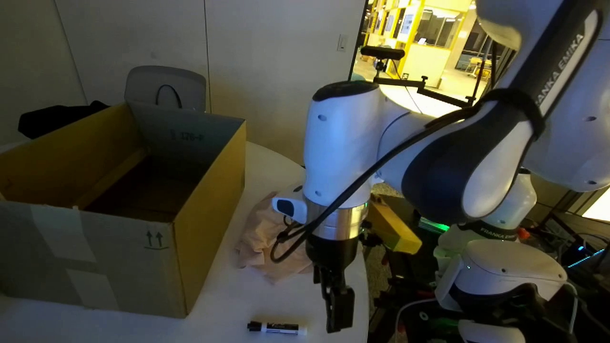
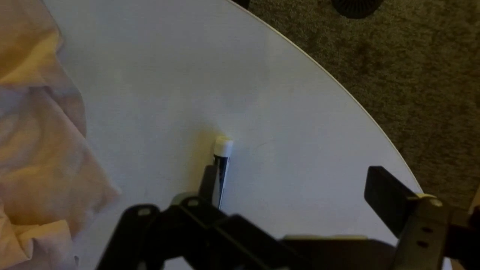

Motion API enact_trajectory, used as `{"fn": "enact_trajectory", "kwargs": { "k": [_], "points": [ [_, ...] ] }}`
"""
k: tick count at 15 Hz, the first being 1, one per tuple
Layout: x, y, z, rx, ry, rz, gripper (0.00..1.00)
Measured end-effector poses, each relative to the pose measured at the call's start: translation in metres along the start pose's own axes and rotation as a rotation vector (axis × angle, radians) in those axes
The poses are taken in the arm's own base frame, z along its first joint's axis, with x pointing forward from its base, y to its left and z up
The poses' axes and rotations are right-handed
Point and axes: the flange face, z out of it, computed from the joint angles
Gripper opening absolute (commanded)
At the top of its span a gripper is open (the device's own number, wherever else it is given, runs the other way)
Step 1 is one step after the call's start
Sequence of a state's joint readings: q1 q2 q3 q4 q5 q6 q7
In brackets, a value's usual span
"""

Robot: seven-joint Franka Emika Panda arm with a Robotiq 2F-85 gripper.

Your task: Put the marker in the cloth and wrap it

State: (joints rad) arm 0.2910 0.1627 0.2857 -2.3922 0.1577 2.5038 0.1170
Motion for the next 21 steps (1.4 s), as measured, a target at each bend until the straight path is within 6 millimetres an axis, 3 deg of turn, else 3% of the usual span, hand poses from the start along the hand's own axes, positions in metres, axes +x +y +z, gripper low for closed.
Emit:
{"fn": "enact_trajectory", "kwargs": {
  "k": [6,12,21],
  "points": [
    [0.033,0.004,0.05,-0.013,0.029,0.068,1.0],
    [0.05,0.019,0.097,-0.038,0.001,0.106,1.0],
    [0.067,0.037,0.129,-0.079,0.011,0.09,1.0]
  ]
}}
